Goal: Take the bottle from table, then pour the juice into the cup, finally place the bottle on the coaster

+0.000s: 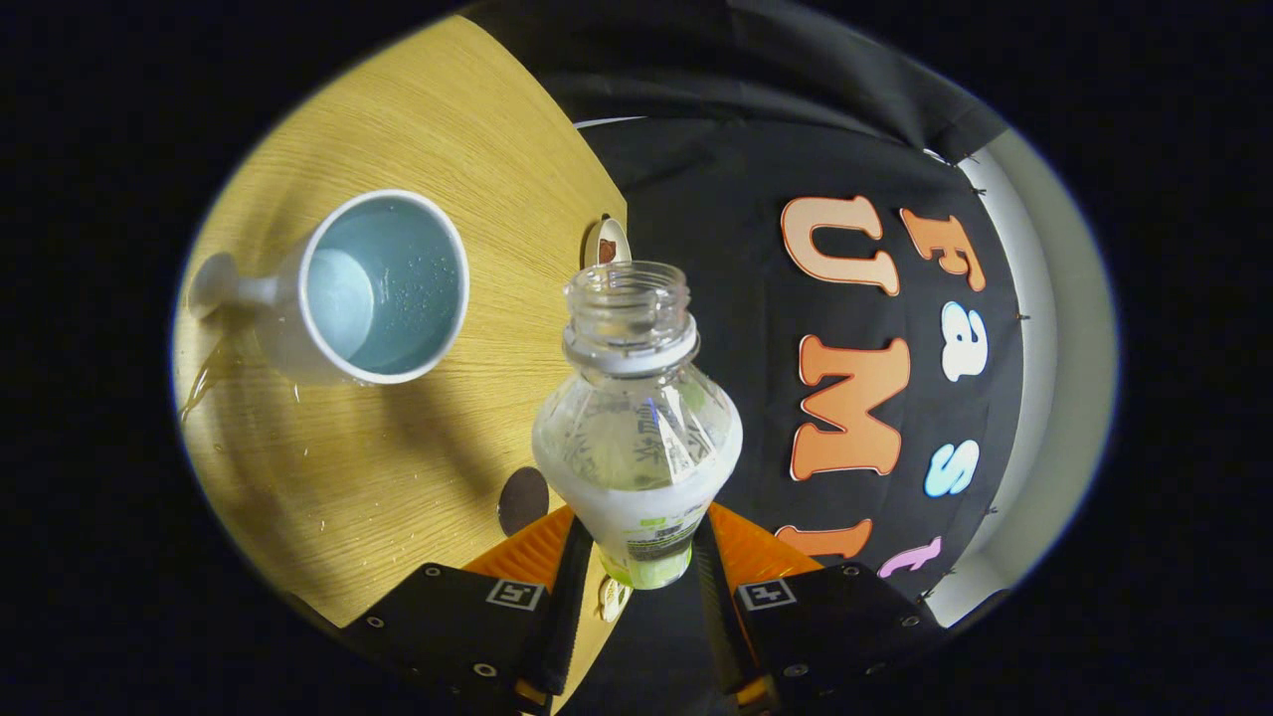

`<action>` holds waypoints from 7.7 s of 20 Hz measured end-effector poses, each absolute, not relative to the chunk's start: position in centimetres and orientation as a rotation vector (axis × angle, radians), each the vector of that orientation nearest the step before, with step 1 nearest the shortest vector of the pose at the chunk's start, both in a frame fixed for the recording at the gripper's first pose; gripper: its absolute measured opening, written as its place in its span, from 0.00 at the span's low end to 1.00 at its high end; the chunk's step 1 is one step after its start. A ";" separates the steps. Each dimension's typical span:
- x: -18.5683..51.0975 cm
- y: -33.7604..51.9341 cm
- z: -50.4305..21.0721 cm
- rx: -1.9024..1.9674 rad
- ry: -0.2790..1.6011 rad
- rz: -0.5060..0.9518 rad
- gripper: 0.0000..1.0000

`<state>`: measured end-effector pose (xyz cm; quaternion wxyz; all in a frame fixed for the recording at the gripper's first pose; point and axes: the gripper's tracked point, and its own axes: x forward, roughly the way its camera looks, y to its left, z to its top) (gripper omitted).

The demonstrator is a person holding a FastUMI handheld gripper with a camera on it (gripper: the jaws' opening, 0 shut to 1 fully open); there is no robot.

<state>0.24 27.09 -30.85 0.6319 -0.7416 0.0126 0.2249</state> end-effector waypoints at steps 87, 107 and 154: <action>1.9 32.2 -27.3 -2.250 -0.410 0.702 0.56; 2.0 33.3 -27.2 -2.288 -0.445 0.739 0.56; 12.4 21.9 -36.6 -0.346 0.799 0.490 0.57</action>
